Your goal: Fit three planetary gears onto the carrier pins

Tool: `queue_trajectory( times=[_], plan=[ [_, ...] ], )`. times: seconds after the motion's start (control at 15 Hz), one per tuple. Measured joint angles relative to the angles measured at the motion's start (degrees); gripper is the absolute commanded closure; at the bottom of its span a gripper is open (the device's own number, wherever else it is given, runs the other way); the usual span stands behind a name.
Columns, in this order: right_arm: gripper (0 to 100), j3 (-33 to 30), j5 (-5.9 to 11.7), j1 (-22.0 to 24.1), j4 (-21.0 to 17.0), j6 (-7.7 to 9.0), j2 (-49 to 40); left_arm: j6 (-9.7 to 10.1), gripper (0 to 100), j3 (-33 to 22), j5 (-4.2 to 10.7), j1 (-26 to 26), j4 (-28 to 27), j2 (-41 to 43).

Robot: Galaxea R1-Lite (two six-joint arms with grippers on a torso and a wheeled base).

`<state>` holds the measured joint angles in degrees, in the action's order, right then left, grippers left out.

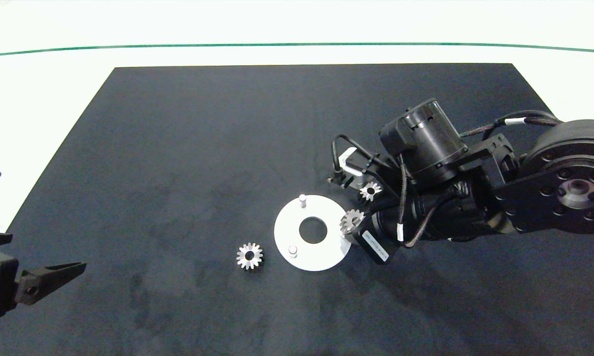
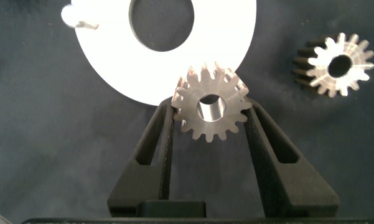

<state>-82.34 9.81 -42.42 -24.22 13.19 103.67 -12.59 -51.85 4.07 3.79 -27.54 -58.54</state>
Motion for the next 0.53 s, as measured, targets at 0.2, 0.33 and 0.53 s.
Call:
queue_trajectory(
  times=[0.2,0.33,0.53],
  plan=[
    [87,-0.1,0.05,-0.22,0.05,-0.1,0.49,0.0,0,0.0,0.0,-0.02,0.0,0.0],
    [87,-0.13,0.05,-0.27,0.13,-0.1,0.68,0.0,0,0.0,0.0,-0.02,0.01,0.0],
    [87,-0.38,0.07,-0.27,0.13,-0.18,1.24,0.0,0,0.0,0.0,0.0,0.0,0.0]
  ],
)
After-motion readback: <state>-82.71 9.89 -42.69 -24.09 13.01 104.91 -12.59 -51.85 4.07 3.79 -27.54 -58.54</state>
